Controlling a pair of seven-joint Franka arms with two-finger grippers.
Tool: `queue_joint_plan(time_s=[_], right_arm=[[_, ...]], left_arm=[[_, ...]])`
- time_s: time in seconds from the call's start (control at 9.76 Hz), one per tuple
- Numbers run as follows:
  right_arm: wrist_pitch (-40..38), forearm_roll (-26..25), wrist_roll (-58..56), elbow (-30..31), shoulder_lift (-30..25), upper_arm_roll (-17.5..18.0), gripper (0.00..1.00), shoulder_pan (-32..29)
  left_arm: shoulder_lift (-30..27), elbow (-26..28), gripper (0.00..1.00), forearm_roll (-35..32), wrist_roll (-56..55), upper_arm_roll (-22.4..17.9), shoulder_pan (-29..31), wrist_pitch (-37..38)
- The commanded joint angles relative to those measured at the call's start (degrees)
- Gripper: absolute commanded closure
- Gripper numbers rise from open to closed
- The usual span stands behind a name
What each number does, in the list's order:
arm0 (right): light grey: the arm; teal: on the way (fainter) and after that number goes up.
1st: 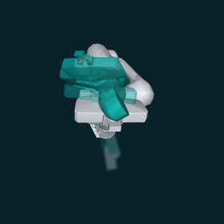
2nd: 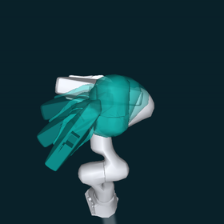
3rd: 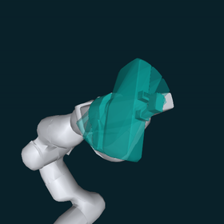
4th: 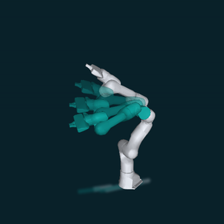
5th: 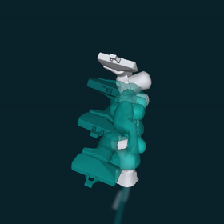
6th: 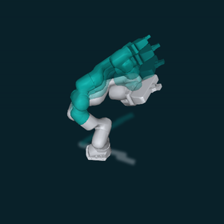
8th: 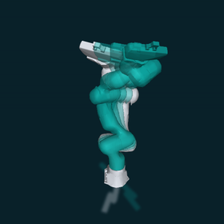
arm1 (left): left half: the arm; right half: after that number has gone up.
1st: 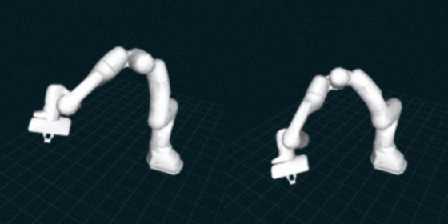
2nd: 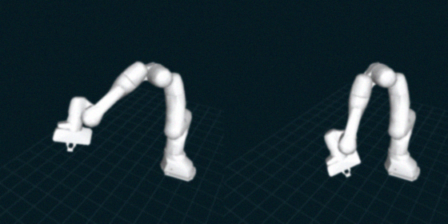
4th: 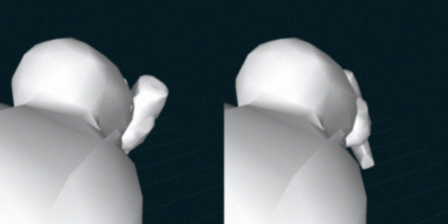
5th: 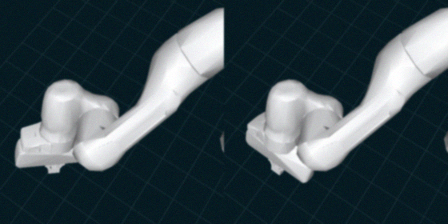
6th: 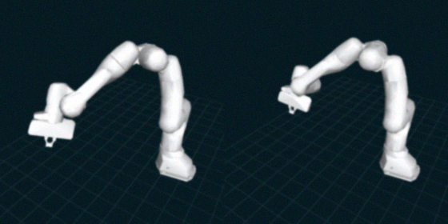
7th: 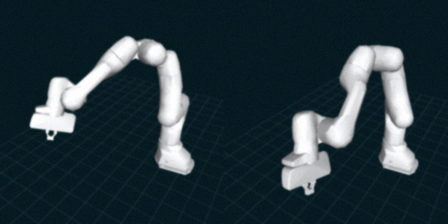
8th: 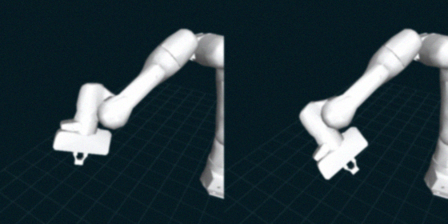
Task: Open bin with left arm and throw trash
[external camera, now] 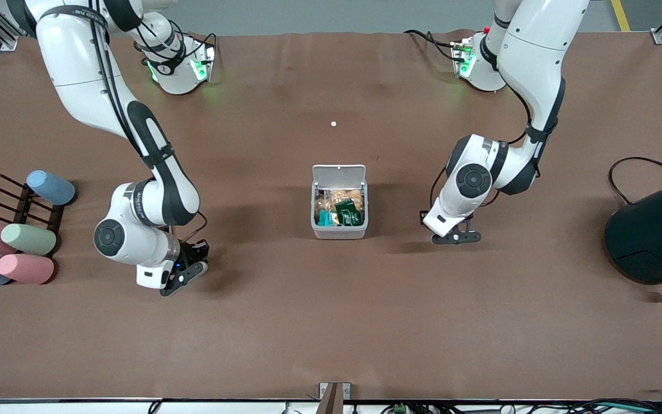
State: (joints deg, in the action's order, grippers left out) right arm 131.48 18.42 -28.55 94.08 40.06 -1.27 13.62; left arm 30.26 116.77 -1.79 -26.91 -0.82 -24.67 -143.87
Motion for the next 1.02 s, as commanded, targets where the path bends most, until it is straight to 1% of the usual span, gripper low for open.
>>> queue_joint_plan(time_s=[0.0,0.1,0.2,0.31,0.41,0.51,0.72,0.82,0.92], right_arm=[[-1.67,3.01,14.4,-2.4,-0.59,3.7,0.98,0.62],[-1.67,2.93,23.36,-2.76,-0.68,5.9,0.98,0.71],[-1.67,2.93,30.41,-2.76,-1.03,8.27,0.98,0.79],[-1.67,2.93,36.23,-2.77,-1.82,9.95,0.98,0.97],[-1.49,2.76,42.9,-2.85,-2.26,10.49,0.98,3.32],[-1.49,2.32,48.18,-2.94,-3.4,10.32,0.98,6.13],[-1.93,2.32,54.71,-3.03,-5.95,10.41,0.98,8.69],[-3.85,2.32,58.13,-3.12,-7.35,10.41,0.98,10.1],[-4.39,2.32,61.56,-3.38,-7.88,10.41,0.98,11.07]], left_arm=[[-2.03,-0.57,0.84,-0.32,-0.59,0.55,0.5,1.12],[-2.39,-4.93,0.84,-0.32,-0.68,1.07,0.32,8.09],[-2.39,-11.32,0.84,-0.23,-0.68,1.17,0.06,16.87],[-2.05,-17.65,0.84,-0.23,-0.68,1.26,-0.2,24.44],[-1.78,-22.76,0.84,0.12,-0.68,1.43,-0.29,29.91],[-0.82,-26.03,0.84,2.82,-0.77,1.69,-0.38,32.05],[0.24,-28.86,0.84,4.43,-0.86,1.7,-0.99,32.34],[1.03,-29.4,0.84,4.34,-0.86,1.78,-1.0,32.34],[1.21,-29.4,0.81,4.34,-0.51,1.78,-1.08,32.25]])
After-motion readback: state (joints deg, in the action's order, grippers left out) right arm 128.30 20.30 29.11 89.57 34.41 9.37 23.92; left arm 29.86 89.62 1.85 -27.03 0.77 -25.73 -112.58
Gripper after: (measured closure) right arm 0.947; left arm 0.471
